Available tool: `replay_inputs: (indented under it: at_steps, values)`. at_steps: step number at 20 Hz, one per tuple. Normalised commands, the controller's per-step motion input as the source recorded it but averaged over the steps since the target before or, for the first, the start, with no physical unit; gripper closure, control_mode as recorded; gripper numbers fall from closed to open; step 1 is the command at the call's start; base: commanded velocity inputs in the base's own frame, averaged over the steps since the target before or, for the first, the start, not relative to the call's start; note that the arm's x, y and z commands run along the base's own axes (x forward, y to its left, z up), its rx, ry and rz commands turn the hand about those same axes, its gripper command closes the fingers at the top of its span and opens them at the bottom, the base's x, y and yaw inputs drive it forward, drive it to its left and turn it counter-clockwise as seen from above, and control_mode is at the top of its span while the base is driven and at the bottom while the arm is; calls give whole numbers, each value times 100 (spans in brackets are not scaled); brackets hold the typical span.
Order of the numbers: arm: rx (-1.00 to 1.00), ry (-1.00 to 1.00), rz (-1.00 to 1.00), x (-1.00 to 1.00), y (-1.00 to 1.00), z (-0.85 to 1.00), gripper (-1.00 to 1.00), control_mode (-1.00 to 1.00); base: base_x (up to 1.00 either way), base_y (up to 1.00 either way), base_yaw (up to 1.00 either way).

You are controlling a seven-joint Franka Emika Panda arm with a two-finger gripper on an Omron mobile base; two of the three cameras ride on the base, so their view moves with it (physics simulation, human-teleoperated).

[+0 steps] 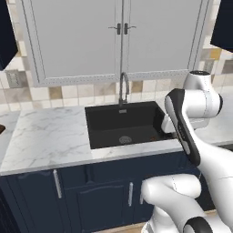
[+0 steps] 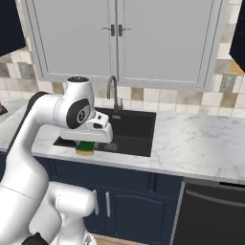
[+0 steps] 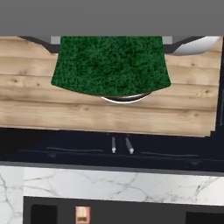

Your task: Pick up the sponge and bar soap from the sink, and place them back in the cabinet, and close the cabinet door.

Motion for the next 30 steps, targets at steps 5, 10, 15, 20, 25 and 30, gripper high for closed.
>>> replay_inputs:
  at_steps: [5,10,15,20,25,30]
  values:
    - [0,0,0,0,0,0,100,100,-25,-57,0]
    - [0,0,0,0,0,0,100,100,-21,-63,0]
    - [0,0,0,0,0,0,100,100,-12,-65,0]
    - [0,0,0,0,0,0,100,100,-3,-68,0]
    - [0,0,0,0,0,0,100,100,0,-67,0]
    - [0,0,0,0,0,0,100,100,0,-64,0]
